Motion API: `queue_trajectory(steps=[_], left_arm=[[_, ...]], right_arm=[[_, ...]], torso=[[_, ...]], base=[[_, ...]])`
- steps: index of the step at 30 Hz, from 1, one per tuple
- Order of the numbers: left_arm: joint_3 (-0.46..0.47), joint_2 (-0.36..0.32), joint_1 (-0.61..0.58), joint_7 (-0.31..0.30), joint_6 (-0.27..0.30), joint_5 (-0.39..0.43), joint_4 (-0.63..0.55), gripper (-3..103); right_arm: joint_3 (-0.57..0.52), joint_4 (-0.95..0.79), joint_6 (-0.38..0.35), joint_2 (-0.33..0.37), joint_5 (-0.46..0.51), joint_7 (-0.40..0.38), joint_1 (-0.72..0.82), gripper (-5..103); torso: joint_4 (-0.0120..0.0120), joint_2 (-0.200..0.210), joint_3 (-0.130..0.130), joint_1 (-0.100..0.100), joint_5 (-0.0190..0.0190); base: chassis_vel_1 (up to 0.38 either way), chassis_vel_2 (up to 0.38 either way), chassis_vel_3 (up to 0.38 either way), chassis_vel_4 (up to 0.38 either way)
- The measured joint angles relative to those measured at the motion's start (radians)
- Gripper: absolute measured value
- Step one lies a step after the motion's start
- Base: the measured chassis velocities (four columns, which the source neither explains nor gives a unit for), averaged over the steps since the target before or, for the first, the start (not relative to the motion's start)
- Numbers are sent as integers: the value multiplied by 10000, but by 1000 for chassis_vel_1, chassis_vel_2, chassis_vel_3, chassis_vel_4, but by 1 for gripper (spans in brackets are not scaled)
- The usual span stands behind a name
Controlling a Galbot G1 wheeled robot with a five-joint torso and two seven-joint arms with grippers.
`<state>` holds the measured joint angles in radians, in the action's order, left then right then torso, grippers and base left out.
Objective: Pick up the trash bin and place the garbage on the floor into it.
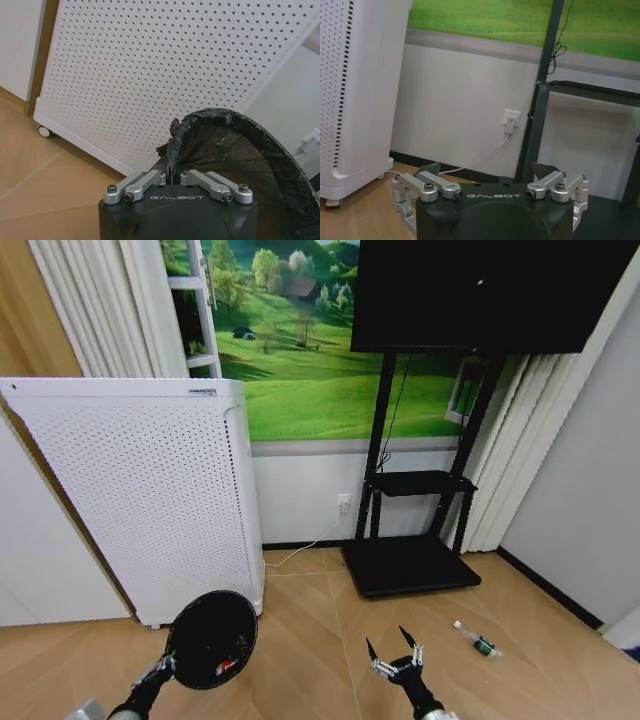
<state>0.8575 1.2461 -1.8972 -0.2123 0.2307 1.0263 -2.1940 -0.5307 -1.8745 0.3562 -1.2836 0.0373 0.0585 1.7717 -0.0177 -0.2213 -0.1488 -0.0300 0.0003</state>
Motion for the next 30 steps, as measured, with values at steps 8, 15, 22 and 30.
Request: queue_trajectory(steps=[8,15,22,30], left_arm=[[-169,92,235,-274,1,74,105,7],[-221,178,482,-493,35,236,398,7],[-252,94,714,-804,38,588,567,7],[-227,-19,832,-993,41,656,801,7]], right_arm=[[-1321,1901,-547,742,138,1783,45,100],[-1187,4612,-349,1847,-254,2932,-1043,100],[-869,7240,-433,2376,-478,4164,-2264,96],[-760,8713,-199,2489,-891,4877,-2680,94]], torso=[[-1,0,-2,-1,0],[0,0,-1,-1,0],[3,0,-1,-1,2],[-3,0,-1,0,-5]], base=[[-197,-213,210,202],[13,15,-34,0],[18,16,-34,-22],[0,0,0,0]])
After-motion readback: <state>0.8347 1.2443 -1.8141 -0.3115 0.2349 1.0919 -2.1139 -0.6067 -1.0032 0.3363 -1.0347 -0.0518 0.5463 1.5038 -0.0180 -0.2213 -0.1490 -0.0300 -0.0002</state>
